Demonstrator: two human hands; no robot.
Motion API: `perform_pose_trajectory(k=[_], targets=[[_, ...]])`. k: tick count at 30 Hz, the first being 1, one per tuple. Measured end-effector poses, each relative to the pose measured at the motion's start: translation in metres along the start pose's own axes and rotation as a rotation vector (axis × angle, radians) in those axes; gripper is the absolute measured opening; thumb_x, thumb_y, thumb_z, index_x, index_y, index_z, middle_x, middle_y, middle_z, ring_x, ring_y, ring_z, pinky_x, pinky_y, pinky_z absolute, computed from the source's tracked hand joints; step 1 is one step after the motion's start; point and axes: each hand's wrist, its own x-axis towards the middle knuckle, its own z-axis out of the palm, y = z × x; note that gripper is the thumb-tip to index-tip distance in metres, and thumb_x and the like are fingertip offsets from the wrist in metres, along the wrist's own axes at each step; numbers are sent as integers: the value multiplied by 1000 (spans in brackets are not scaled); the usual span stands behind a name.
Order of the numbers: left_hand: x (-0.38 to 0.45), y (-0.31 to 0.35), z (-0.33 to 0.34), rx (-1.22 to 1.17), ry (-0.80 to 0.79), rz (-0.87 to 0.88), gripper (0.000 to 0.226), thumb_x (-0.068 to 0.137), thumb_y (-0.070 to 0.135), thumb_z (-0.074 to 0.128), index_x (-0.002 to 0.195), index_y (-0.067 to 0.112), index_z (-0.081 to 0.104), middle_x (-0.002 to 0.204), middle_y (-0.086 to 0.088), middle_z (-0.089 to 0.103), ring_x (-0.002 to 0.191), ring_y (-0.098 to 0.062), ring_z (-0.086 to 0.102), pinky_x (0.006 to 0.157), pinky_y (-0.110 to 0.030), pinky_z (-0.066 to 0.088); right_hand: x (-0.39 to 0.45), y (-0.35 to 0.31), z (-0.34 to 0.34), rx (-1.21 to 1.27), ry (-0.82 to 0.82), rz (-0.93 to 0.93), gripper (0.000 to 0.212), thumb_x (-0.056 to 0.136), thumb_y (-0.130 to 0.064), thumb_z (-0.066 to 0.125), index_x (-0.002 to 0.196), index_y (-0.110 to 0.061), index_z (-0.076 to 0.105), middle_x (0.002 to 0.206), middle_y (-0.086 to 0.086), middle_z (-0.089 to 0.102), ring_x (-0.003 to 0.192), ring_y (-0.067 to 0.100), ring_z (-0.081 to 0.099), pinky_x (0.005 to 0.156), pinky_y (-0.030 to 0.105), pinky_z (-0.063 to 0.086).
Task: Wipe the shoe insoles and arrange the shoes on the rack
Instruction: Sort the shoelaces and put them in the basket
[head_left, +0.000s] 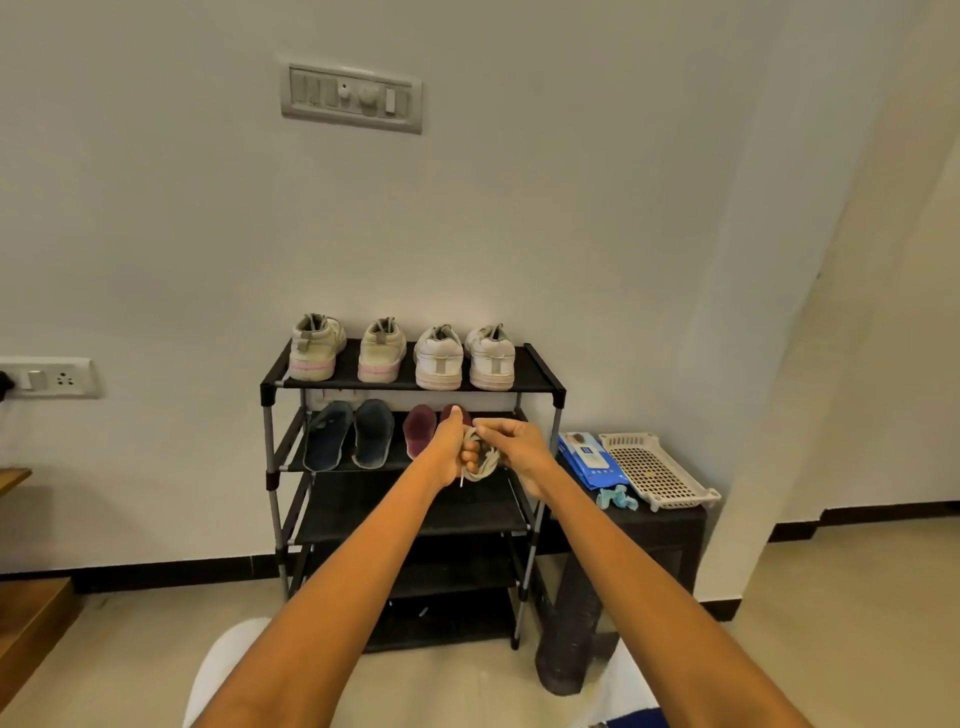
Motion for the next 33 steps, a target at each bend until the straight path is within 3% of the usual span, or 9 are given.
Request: perform_pose_trajectory(k=[3,8,10,13,17,21,26,30,33], targets=[[4,-5,7,-44,-67,-9,55,102,47,18,74,8,46,42,0,38,31,-9,30,36,-16,26,-1,5,-14,-52,19,-27,20,88,-13,62,107,-15,69,100,1,71,95,13,66,78,22,53],[35,-14,32,16,-200,-30,34,102,21,27,85,4,51,60,-8,48,46,-15,42,46,-25,38,18,26,-46,-69,246,6,20,86,-10,64,105,-9,70,102,8,71,96,16,66,92,30,51],[53,-20,52,64,-267,-2,28,97,4,31,85,2,56,65,-7,51,50,-13,45,52,-25,41,28,36,-69,-76,334,31,21,87,-12,63,108,-8,69,105,8,70,94,14,64,86,26,52],[82,-35,88,147,-241,21,33,94,-8,28,91,-1,61,61,-6,55,44,-8,46,46,-21,43,39,51,-105,-102,360,64,22,88,-15,63,109,-10,69,102,4,70,90,9,63,72,14,50],[127,-63,144,225,-196,-6,31,94,-8,28,96,-4,59,65,-12,51,37,-8,46,38,-20,41,43,75,-165,-74,310,107,26,85,-13,66,111,-14,68,96,-2,70,90,6,65,78,17,53],[178,-93,204,250,-255,-89,29,94,-10,33,120,-2,45,69,-12,54,46,-13,47,42,-24,43,52,113,-240,-143,450,158,22,85,-9,66,107,-9,70,99,5,72,83,8,67,71,15,53],[243,-125,277,146,-280,-221,19,99,11,39,93,2,54,70,-11,58,52,-19,55,48,-27,52,91,169,-315,-166,711,223,13,85,-5,65,94,-13,71,84,-2,67,73,5,63,61,9,49],[293,-148,318,60,-223,-259,26,101,27,35,101,5,48,80,-13,56,69,-24,54,62,-35,48,139,216,-360,-247,791,287,17,86,-4,62,100,-5,71,99,10,71,88,21,67,84,33,55],[320,-157,339,-14,-145,-270,35,103,33,32,111,4,49,95,-15,59,85,-29,57,82,-40,44,175,239,-382,-333,797,311,16,83,-7,67,98,-5,73,100,12,72,95,26,66,90,40,51]])
